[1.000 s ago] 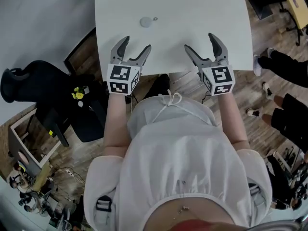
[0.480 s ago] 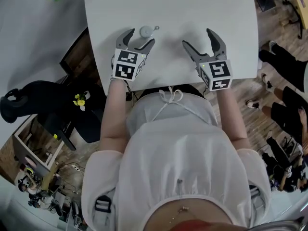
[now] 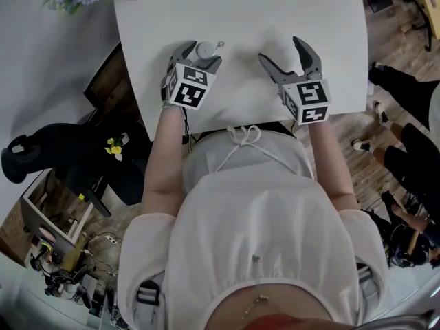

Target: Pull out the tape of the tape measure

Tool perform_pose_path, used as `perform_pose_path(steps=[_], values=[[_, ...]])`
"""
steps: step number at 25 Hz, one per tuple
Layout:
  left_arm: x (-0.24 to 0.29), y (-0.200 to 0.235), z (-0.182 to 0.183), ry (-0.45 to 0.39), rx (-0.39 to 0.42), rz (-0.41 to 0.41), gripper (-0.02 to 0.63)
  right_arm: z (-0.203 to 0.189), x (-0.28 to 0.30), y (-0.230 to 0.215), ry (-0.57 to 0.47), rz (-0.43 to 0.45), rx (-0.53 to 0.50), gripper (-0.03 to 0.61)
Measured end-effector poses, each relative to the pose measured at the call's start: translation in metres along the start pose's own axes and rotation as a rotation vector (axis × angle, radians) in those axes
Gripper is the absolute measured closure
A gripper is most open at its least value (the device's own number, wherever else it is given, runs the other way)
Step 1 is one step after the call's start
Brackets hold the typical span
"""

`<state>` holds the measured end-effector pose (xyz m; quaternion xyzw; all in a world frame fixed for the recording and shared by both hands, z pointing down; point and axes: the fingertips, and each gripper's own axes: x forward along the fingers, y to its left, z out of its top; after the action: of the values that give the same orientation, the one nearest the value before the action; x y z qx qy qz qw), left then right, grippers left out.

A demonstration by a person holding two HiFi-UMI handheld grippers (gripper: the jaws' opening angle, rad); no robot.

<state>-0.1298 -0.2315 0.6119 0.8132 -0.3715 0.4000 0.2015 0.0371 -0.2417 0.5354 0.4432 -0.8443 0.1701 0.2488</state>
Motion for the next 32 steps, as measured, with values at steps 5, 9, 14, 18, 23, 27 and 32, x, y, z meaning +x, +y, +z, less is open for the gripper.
perform_pose_path(steps=[5, 9, 14, 18, 23, 27, 32], values=[[0.0, -0.007, 0.002, 0.011, 0.018, -0.005, 0.356, -0.004, -0.005, -0.001, 0.004, 0.006, -0.004, 0.172], [-0.001, -0.009, 0.003, 0.041, 0.019, 0.001, 0.387, -0.005, -0.01, -0.002, 0.007, 0.021, -0.015, 0.172], [-0.004, -0.016, 0.003, 0.075, 0.009, 0.006, 0.387, -0.004, -0.014, -0.005, 0.015, 0.057, -0.034, 0.172], [-0.018, -0.033, 0.019, 0.029, -0.036, -0.012, 0.387, 0.001, -0.019, -0.003, 0.024, 0.117, -0.058, 0.173], [-0.038, -0.056, 0.053, -0.021, 0.004, -0.026, 0.387, 0.006, -0.023, 0.004, 0.029, 0.204, -0.11, 0.193], [-0.053, -0.075, 0.08, -0.043, 0.055, -0.046, 0.387, 0.01, -0.026, 0.013, 0.04, 0.282, -0.154, 0.231], [-0.063, -0.093, 0.101, -0.056, 0.12, -0.068, 0.387, 0.014, -0.029, 0.029, 0.045, 0.377, -0.244, 0.28]])
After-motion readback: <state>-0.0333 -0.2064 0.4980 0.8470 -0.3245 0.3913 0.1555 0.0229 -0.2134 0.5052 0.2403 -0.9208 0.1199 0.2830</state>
